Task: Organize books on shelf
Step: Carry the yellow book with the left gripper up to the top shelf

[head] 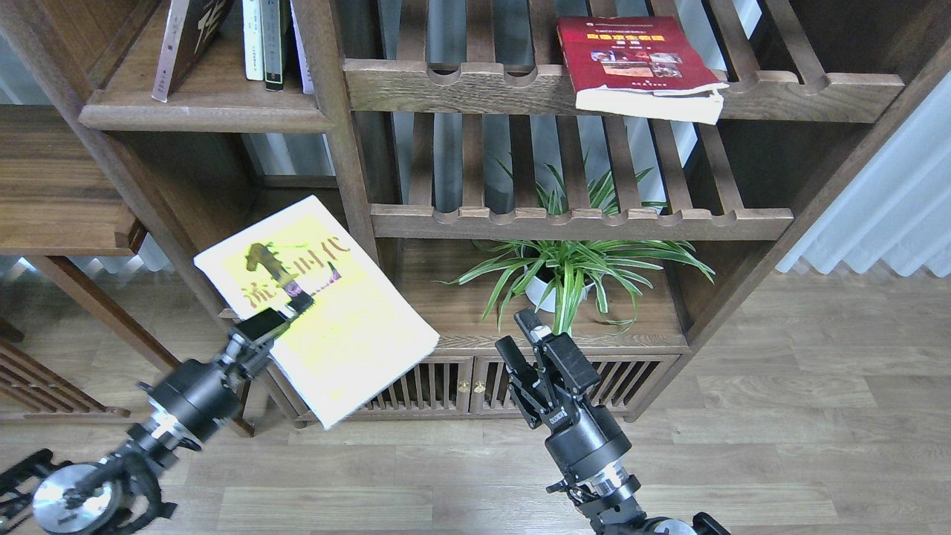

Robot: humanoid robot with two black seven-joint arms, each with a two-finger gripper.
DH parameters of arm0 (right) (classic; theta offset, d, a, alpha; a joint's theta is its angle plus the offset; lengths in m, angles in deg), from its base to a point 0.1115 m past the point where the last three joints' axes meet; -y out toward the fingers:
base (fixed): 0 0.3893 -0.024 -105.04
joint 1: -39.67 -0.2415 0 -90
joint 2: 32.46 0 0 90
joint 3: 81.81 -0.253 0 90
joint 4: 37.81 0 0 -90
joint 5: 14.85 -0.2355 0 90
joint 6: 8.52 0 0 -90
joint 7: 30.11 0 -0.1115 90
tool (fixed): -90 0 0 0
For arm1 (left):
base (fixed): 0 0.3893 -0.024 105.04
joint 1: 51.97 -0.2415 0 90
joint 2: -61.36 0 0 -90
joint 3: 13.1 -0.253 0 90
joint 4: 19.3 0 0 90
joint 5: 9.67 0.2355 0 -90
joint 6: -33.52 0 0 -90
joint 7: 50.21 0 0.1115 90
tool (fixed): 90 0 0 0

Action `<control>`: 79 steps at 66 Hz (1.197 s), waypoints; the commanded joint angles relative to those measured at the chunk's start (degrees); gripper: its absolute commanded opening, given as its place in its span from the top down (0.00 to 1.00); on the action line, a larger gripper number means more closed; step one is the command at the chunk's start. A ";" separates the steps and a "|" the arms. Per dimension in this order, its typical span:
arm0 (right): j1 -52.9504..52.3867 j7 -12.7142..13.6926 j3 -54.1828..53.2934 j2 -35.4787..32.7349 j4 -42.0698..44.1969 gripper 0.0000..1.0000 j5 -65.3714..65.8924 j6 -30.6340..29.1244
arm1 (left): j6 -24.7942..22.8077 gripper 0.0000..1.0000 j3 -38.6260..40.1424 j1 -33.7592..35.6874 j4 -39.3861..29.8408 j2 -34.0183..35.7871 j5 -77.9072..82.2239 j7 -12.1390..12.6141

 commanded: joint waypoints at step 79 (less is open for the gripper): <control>0.95 0.09 0.49 -0.17 1.63 0.14 3.41 0.01 | -0.01 0.93 18.02 26.27 0.26 18.55 2.43 1.30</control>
